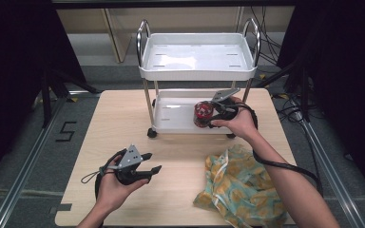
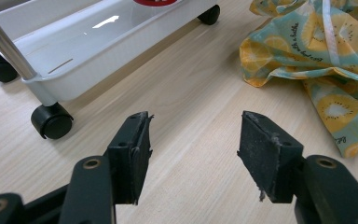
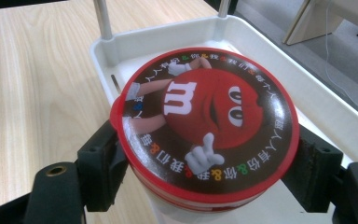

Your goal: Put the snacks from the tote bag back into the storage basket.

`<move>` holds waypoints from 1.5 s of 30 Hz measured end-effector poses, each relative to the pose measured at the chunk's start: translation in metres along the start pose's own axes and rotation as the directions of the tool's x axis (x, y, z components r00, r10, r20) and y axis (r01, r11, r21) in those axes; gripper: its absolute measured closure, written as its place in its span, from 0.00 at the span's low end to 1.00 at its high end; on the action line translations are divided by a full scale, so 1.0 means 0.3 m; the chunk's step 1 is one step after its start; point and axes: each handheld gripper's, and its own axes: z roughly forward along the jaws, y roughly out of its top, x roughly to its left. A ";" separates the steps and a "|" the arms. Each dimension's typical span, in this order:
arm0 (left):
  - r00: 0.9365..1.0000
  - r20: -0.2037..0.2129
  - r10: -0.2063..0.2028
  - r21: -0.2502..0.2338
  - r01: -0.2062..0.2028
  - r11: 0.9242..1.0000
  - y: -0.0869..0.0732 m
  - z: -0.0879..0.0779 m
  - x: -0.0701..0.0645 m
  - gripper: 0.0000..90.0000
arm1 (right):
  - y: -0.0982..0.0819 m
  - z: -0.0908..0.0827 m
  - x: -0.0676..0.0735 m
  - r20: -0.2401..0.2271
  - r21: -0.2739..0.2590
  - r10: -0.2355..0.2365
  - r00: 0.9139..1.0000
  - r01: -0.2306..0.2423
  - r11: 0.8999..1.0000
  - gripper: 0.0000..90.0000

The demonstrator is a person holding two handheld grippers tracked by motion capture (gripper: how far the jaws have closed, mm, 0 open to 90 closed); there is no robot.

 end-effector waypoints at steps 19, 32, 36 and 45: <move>1.000 -0.001 0.012 0.014 -0.012 1.000 0.000 -0.003 0.004 0.47 | -0.016 0.029 -0.015 0.023 0.019 -0.005 1.000 0.005 1.000 0.29; 1.000 -0.002 0.031 0.000 -0.031 1.000 0.001 0.000 0.008 0.47 | -0.027 0.046 -0.018 0.025 0.030 -0.001 1.000 0.000 1.000 0.29; 1.000 0.002 -0.001 0.001 0.001 1.000 -0.001 0.001 0.003 0.47 | -0.029 0.050 -0.018 0.025 0.039 0.002 1.000 -0.003 0.999 0.29; 1.000 0.000 0.028 -0.001 -0.028 1.000 0.000 0.001 0.007 0.47 | -0.040 0.057 -0.022 0.012 0.050 0.015 1.000 -0.015 0.999 0.29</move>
